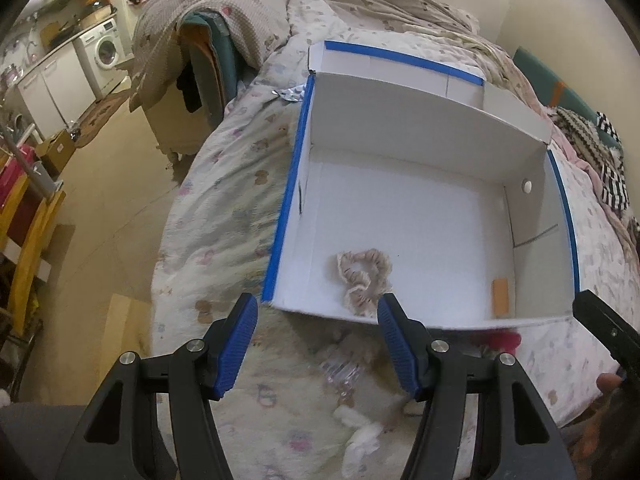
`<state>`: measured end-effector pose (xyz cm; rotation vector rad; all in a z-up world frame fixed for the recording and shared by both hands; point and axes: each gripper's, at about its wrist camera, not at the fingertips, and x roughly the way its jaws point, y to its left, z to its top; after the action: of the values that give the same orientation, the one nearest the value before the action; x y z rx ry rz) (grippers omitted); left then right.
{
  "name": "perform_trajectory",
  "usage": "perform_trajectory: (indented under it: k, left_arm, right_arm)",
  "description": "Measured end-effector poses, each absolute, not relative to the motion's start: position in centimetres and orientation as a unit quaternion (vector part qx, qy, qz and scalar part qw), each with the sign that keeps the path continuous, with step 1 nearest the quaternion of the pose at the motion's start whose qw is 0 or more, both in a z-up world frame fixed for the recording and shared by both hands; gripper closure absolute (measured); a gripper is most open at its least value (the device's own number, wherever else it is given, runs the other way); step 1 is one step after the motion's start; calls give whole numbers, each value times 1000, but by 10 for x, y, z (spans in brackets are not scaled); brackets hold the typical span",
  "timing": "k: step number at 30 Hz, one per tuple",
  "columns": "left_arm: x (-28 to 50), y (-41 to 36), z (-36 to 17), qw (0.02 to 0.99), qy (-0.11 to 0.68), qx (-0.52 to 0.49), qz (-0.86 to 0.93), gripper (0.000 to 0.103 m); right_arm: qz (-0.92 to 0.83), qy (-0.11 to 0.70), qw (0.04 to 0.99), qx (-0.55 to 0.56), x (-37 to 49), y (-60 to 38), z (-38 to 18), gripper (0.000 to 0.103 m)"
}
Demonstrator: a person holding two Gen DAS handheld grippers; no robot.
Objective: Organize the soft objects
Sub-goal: 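Withdraw both grippers from the box back toward the pile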
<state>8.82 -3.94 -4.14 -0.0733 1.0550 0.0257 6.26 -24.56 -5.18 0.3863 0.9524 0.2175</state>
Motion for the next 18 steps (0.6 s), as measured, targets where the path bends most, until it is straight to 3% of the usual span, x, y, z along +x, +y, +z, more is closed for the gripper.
perform_trajectory:
  k: [4, 18]
  left_arm:
    - [73, -30, -45, 867, 497, -31, 15, 36]
    - [45, -3, -112, 814, 578, -55, 1, 36]
  right_arm:
    - [111, 462, 861, 179, 43, -242, -56, 0]
    - [82, 516, 837, 163, 35, -237, -94, 0]
